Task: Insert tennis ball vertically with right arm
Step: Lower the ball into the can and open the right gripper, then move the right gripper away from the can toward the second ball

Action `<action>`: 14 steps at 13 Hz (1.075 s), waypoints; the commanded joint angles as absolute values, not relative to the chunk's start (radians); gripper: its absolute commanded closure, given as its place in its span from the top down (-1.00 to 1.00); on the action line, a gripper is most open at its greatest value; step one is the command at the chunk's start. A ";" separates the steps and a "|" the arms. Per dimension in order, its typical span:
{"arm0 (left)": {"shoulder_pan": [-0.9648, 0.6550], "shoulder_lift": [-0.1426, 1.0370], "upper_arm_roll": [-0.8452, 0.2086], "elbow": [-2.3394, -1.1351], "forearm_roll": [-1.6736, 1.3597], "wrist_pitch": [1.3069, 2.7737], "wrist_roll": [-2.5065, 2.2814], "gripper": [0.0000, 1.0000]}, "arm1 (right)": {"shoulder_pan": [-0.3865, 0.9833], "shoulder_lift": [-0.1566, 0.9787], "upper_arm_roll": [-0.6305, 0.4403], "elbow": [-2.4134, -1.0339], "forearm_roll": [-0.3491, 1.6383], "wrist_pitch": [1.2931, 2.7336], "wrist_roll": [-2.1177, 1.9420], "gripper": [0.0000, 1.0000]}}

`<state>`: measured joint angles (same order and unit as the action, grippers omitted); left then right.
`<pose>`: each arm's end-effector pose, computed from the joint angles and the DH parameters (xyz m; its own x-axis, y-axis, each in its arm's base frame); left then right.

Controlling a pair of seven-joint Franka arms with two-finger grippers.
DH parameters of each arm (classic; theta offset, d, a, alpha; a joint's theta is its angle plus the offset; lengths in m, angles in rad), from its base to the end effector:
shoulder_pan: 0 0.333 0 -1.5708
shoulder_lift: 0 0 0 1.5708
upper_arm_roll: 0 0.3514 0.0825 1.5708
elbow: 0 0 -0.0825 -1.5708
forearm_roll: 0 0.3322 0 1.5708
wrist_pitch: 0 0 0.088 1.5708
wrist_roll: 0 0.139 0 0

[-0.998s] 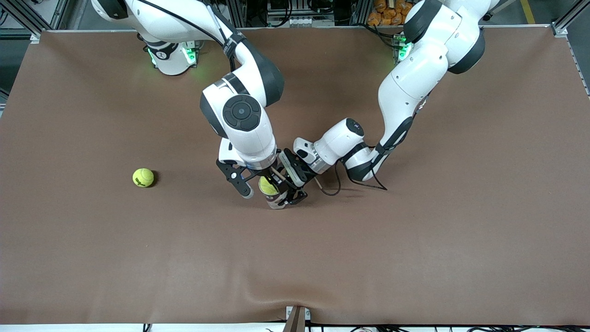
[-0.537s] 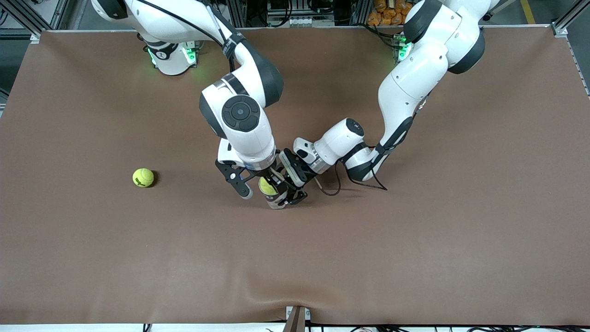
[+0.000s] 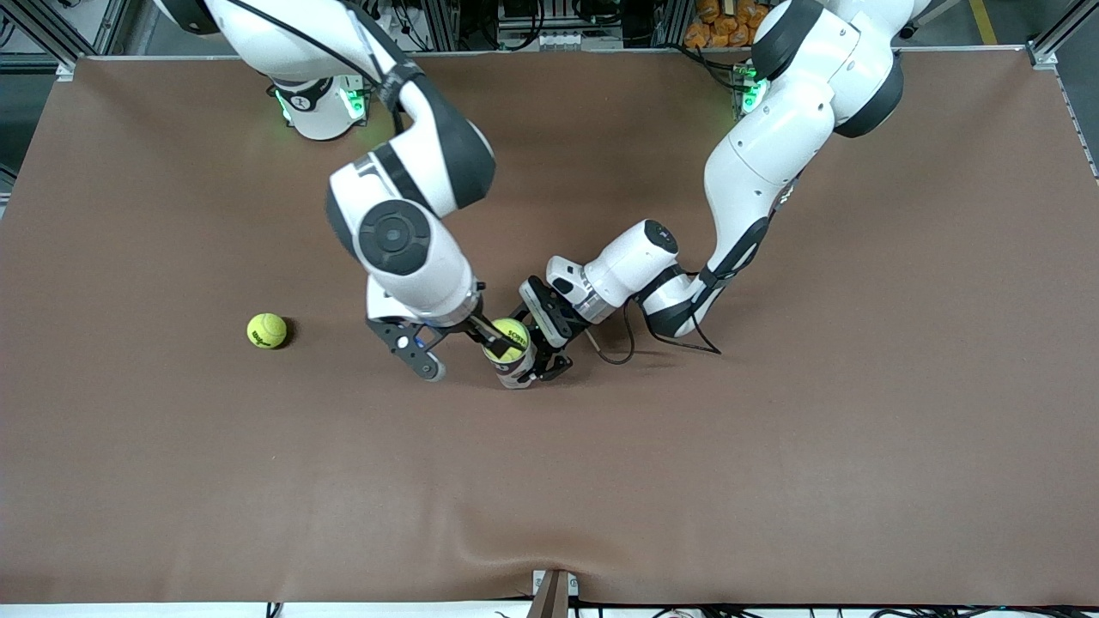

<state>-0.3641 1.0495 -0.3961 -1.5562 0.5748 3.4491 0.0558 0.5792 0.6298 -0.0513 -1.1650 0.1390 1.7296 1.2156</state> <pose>0.5588 -0.4943 0.2136 0.2408 -0.5194 0.8199 -0.8794 -0.4742 -0.0421 0.5865 0.3731 0.4316 0.7548 -0.6446 -0.1213 -0.6469 -0.7622 0.0247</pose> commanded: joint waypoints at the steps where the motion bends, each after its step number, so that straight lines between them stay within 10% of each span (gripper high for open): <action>1: -0.365 1.054 -0.394 -1.554 0.578 3.474 0.060 0.56 | 0.549 0.609 -0.043 -1.170 0.170 1.672 1.134 1.00; 7: -0.365 1.054 -0.393 -1.555 0.578 3.476 0.060 0.56 | 0.364 0.542 -0.049 -1.173 0.169 1.402 0.712 1.00; 14: -0.365 1.054 -0.393 -1.555 0.578 3.476 0.060 0.56 | 0.105 0.555 -0.055 -1.265 -0.007 1.433 0.275 1.00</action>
